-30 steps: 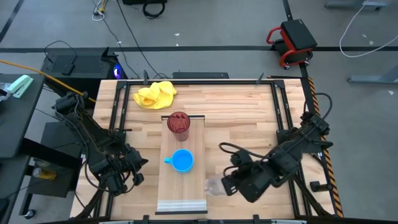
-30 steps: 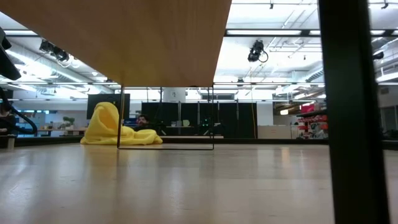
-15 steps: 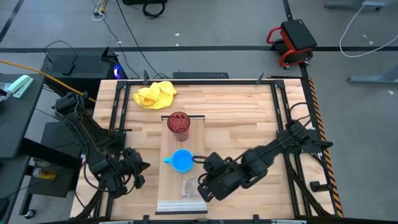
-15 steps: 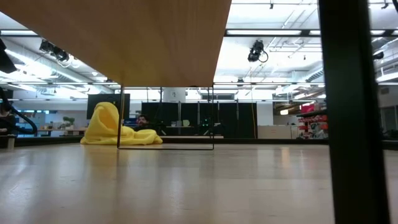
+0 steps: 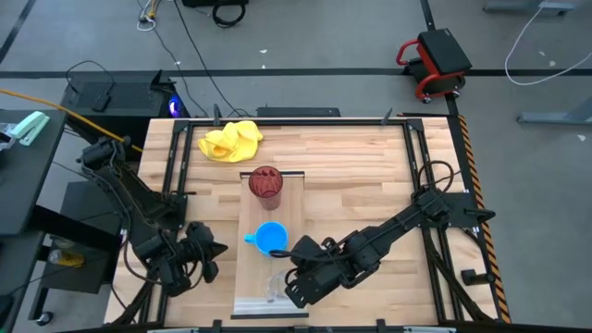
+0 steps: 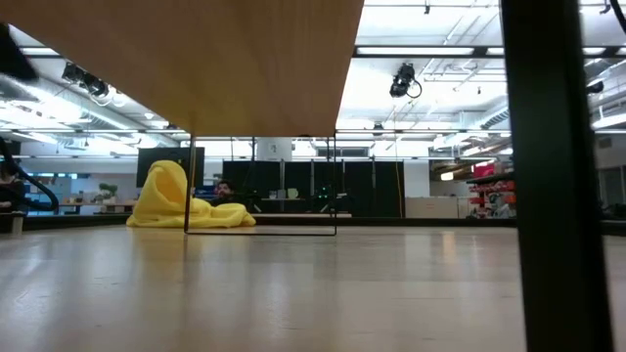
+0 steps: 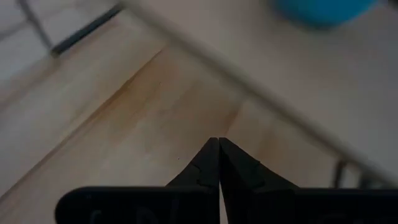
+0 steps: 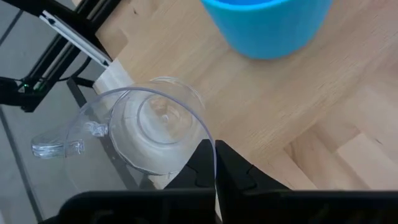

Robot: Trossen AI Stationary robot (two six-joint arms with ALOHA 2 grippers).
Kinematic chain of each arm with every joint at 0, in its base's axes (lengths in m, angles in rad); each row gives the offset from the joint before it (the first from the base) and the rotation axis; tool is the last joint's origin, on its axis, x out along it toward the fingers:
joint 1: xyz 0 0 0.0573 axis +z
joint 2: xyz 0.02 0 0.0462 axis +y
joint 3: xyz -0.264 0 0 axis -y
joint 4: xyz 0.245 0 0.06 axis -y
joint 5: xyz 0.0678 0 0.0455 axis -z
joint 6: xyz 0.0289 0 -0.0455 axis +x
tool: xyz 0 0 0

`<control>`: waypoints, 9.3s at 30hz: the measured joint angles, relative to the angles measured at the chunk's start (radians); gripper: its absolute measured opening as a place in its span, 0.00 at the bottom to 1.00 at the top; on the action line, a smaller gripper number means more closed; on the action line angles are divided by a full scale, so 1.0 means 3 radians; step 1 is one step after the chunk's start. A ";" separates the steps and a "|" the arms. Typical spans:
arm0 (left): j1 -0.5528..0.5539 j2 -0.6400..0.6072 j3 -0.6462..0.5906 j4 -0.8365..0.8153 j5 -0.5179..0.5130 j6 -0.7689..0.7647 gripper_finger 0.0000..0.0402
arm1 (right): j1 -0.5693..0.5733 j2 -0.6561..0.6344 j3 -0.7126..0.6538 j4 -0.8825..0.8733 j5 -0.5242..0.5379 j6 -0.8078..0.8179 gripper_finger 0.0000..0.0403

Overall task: Stack small to large cups/mugs on shelf
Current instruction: Put the transparent mug on the shelf

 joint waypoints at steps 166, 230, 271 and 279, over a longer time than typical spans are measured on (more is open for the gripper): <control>0.0266 0.0588 0.1676 0.1595 -0.0063 0.2568 0.08 | -0.0048 -0.0173 0.0122 -0.0266 -0.0013 -0.0802 0.23; 0.1552 0.2653 0.5117 -0.2267 0.2454 0.0712 0.17 | 0.0804 -0.2215 -0.3877 0.0571 0.0285 0.0856 0.22; 0.1577 0.2685 0.5119 -0.2497 0.2512 0.0667 0.19 | 0.0803 -0.2210 -0.3877 0.0622 0.0312 0.0825 0.23; 0.1604 0.2719 0.5119 -0.2473 0.2531 0.0723 0.17 | 0.0804 -0.2210 -0.3877 0.0626 0.0312 0.0800 0.23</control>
